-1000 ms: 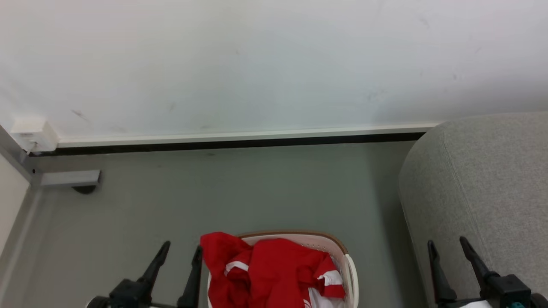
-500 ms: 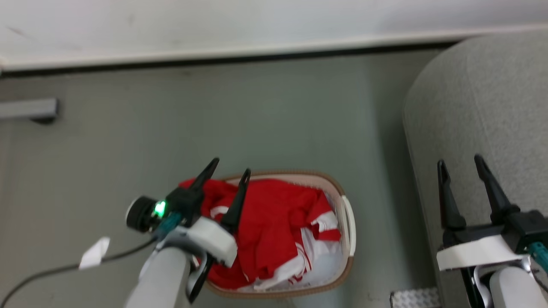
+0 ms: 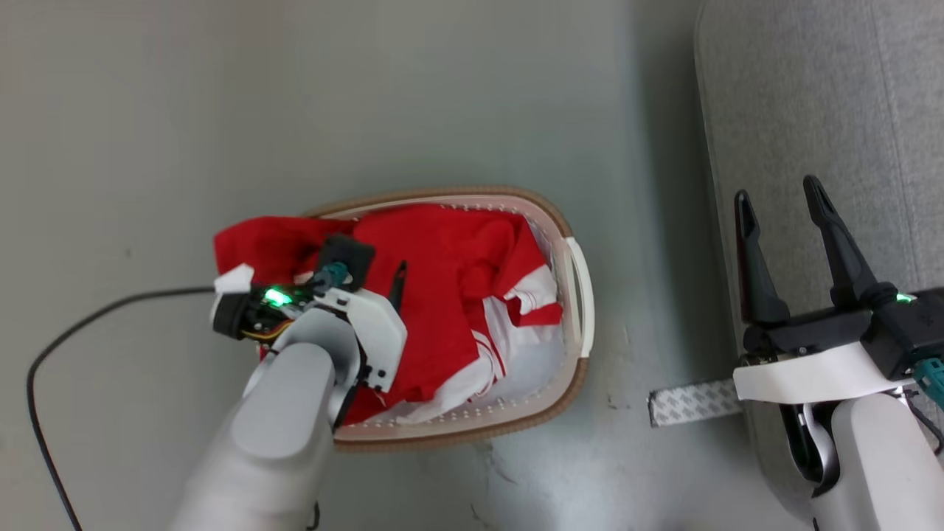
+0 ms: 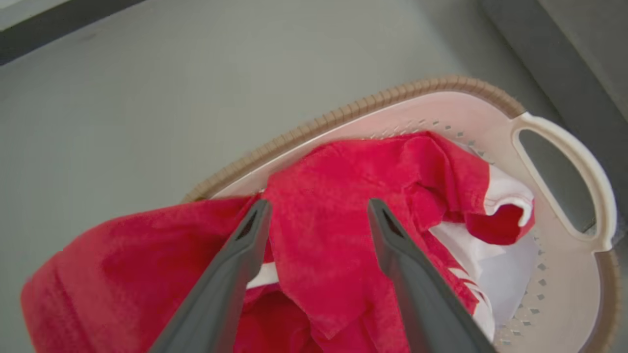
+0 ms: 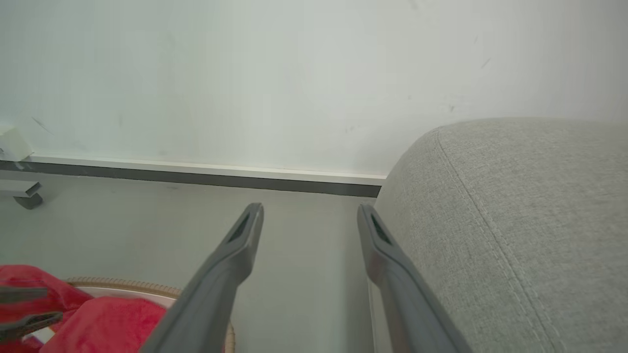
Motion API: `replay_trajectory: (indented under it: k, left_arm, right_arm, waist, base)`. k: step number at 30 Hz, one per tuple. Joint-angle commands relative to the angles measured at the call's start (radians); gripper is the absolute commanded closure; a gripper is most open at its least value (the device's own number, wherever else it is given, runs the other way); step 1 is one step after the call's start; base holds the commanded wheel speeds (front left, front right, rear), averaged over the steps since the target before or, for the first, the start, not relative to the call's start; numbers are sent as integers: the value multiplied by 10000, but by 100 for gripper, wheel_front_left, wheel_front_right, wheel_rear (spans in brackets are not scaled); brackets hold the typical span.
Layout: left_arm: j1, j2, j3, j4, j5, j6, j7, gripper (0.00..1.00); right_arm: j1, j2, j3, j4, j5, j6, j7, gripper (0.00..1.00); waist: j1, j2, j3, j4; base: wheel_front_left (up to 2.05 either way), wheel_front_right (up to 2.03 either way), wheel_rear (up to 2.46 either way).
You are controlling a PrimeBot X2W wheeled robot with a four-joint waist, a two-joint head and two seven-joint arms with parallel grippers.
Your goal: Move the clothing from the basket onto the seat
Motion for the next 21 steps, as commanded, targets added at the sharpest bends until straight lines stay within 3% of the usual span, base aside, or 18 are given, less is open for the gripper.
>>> replay_trajectory:
  k: [1,8,13,14,16,21]
  left_arm:
    - [-348,62,39,507,107,264,228,0]
    - [-1157,314,280,1872,-94,851,518,0]
    - [-1521,259,345,2529,-360,576,230,0]
    - [-1557,228,316,2651,-381,481,133,5]
    - [-1628,149,208,2809,-495,268,-111,100]
    - [-1621,89,-4,2841,-704,203,-793,100]
  right_arm:
    - [-251,-22,82,-143,134,-21,-4,0]
    - [-460,-24,258,-563,335,-21,-4,0]
    - [-337,-26,316,-740,413,-21,-3,0]
    - [-263,-22,346,-718,410,-21,-3,0]
    - [-147,-26,354,-682,357,-21,-3,0]
    - [7,-26,335,-552,280,-21,-3,0]
  waist:
    - [-4,0,664,-362]
    - [-4,0,1517,-681]
    - [-4,0,1911,-784]
    - [-4,0,1924,-778]
    - [-4,0,1891,-714]
    - [-4,0,1513,-435]
  base:
    - [0,0,0]
    - [0,0,0]
    - [0,0,0]
    - [0,0,0]
    - [0,0,0]
    - [0,0,0]
